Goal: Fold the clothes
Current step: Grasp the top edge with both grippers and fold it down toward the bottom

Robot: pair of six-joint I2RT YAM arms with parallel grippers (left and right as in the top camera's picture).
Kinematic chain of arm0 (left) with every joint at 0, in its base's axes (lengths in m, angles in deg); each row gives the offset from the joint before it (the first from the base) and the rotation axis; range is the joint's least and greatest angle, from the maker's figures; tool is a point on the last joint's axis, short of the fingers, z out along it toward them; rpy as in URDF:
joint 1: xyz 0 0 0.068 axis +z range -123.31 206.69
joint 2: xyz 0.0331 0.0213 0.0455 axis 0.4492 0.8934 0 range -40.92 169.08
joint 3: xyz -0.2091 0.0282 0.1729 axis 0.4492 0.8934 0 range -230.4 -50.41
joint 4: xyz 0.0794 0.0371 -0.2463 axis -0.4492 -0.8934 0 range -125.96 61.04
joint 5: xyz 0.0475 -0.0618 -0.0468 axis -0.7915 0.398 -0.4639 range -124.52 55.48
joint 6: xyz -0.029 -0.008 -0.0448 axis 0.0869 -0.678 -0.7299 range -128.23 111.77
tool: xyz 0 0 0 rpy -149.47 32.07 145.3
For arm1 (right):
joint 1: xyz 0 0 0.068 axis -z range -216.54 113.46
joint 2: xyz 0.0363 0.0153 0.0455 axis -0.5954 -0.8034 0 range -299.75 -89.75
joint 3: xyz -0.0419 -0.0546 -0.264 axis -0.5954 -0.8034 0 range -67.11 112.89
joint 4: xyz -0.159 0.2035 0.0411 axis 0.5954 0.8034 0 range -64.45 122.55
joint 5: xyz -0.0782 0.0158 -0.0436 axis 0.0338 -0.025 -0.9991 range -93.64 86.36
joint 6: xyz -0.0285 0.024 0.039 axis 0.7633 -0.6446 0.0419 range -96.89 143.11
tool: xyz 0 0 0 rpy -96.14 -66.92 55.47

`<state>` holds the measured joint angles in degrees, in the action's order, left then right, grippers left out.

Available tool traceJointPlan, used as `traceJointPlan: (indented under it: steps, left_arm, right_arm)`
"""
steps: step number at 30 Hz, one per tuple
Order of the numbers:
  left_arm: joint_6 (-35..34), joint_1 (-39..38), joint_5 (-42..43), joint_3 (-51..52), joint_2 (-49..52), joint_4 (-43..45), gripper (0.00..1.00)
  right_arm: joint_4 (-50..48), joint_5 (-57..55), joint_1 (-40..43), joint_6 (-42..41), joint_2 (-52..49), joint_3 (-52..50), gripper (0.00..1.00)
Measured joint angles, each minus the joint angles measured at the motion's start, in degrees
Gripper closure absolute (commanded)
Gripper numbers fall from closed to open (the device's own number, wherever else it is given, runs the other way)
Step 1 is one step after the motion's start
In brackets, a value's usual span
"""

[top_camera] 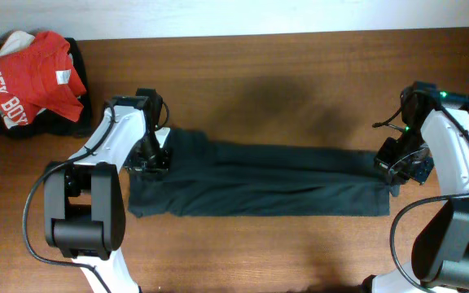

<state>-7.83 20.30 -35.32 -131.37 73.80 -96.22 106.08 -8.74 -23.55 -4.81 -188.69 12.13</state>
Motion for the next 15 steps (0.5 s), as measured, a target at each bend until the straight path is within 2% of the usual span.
traceJointPlan:
  steps: [1,2,3,6,7,9,10,11,12,14,15]
  left_arm:
    - [-1.7,0.0,-2.6,2.2,0.0,0.7,0.74]
    - [-2.8,0.0,-4.3,3.8,0.0,0.7,0.59]
    - [-3.6,0.0,-5.3,4.4,0.0,0.7,0.5]
    - [-4.5,0.1,-7.3,4.4,0.0,1.3,0.5]
    - [-4.5,0.1,-7.5,3.5,0.0,0.4,0.5]
    - [-4.5,0.1,-7.7,-5.0,-0.3,-5.2,0.51]
    - [-4.6,0.1,-7.7,-8.7,-0.6,-7.5,0.55]
    - [-4.6,0.1,-7.0,-11.4,-1.0,-8.7,0.7]
    - [-4.7,0.0,-5.2,-13.4,-2.3,-8.8,0.97]
    - [-4.8,-1.2,-2.3,-12.3,-3.2,-6.4,0.98]
    - [-4.8,-2.3,-1.6,-9.4,-3.4,-4.5,0.99]
  right_arm:
    - [-0.7,-0.2,0.0,-1.7,0.0,-1.7,0.71]
    - [-1.5,-0.3,0.0,-2.2,0.0,-3.2,0.17]
    - [-1.7,-0.5,0.0,-2.3,0.0,-4.0,0.12]
    - [-1.6,-1.1,0.0,-1.0,0.0,-4.4,0.02]
    - [-1.6,-1.1,0.0,-0.6,0.0,-4.4,0.01]
    - [-1.7,-1.1,0.0,-0.6,0.0,-4.4,0.01]
    - [-2.1,-0.9,0.0,0.2,0.0,-4.4,0.01]
    - [-3.5,0.7,0.0,2.4,0.0,-4.4,0.0]
    - [-5.3,4.4,0.0,5.6,0.0,-4.4,0.1]
    - [-7.1,9.8,0.0,9.5,0.0,-4.4,0.34]
    - [-7.3,11.1,0.0,10.4,0.0,-4.4,0.34]
